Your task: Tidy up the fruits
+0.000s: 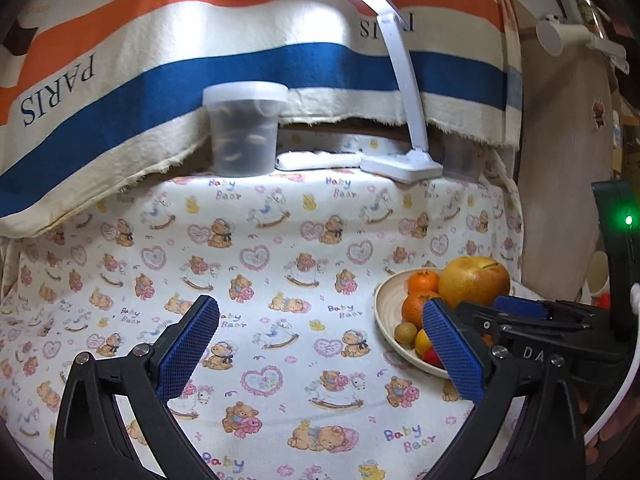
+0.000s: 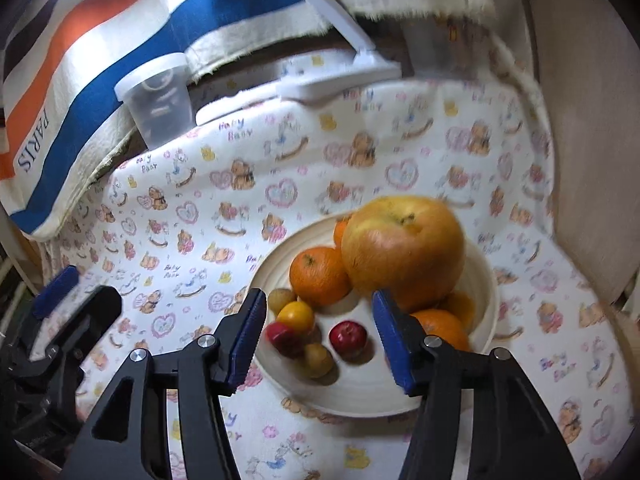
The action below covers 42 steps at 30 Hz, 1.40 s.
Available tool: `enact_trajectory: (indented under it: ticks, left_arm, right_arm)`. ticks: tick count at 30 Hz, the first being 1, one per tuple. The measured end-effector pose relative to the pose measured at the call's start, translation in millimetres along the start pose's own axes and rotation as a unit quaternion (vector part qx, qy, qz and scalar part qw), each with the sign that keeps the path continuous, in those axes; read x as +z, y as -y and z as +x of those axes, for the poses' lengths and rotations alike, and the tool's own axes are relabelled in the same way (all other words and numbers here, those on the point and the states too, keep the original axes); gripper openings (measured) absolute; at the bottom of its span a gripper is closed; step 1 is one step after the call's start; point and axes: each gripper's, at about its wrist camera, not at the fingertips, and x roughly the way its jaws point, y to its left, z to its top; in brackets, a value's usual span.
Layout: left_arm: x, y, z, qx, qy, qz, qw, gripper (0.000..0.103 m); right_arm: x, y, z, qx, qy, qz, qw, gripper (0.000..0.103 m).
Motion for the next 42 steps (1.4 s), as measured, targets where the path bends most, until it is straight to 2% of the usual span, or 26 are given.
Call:
enact_trajectory:
  ticks: [2, 5, 7, 11, 13, 17, 21, 22, 24, 27, 30, 33, 42]
  left_arm:
    - [3, -2, -4, 0.002, 0.01, -0.003, 0.9999, 0.101]
    - [8, -7, -17, 0.038, 0.046, -0.006, 0.9982, 0.101]
    - [11, -13, -25, 0.044, 0.064, -0.01, 0.9969, 0.101]
    - [14, -19, -36, 0.045, 0.07, 0.001, 0.9966, 0.101]
    - [12, -20, -43, 0.052, 0.081, 0.015, 0.9952, 0.101]
    - [3, -29, -49, 0.059, 0.089, 0.017, 0.9941, 0.101]
    - [-5, -40, -45, 0.055, 0.086, 0.009, 0.9947, 0.101]
    - [-4, -40, -44, 0.052, 0.087, 0.012, 0.9948, 0.101]
    - [-7, -38, -44, 0.055, 0.094, 0.019, 0.9939, 0.102]
    - [-6, -39, -34, 0.039, 0.067, 0.015, 0.9969, 0.102]
    - [-7, -43, -20, 0.047, 0.032, 0.007, 0.9984, 0.102]
    - [-9, -39, -24, 0.043, 0.041, 0.014, 0.9981, 0.102]
    - [-9, -41, -25, 0.046, 0.037, 0.009, 0.9982, 0.102]
  right_arm:
    - [1, -2, -4, -0.001, 0.011, -0.004, 1.0, 0.057]
    - [2, -6, -14, -0.009, 0.038, -0.012, 0.999, 0.058]
    - [2, -11, -28, -0.018, 0.075, -0.027, 0.997, 0.069]
    - [0, -19, -50, -0.005, 0.126, -0.037, 0.991, 0.077]
    - [-3, -23, -57, -0.001, 0.141, -0.03, 0.99, 0.087]
    - [-10, -27, -62, -0.006, 0.149, -0.012, 0.989, 0.088]
    - [-15, -34, -63, -0.044, 0.178, -0.036, 0.982, 0.101]
    - [-16, -34, -63, -0.045, 0.183, -0.035, 0.981, 0.101]
    - [-17, -33, -63, -0.041, 0.186, -0.031, 0.981, 0.101]
    - [-18, -33, -60, -0.042, 0.186, -0.035, 0.981, 0.102]
    - [-20, -35, -55, -0.043, 0.18, -0.042, 0.982, 0.102]
    - [-20, -35, -54, -0.031, 0.176, -0.044, 0.983, 0.102]
    - [-20, -38, -53, -0.058, 0.173, -0.047, 0.982, 0.102]
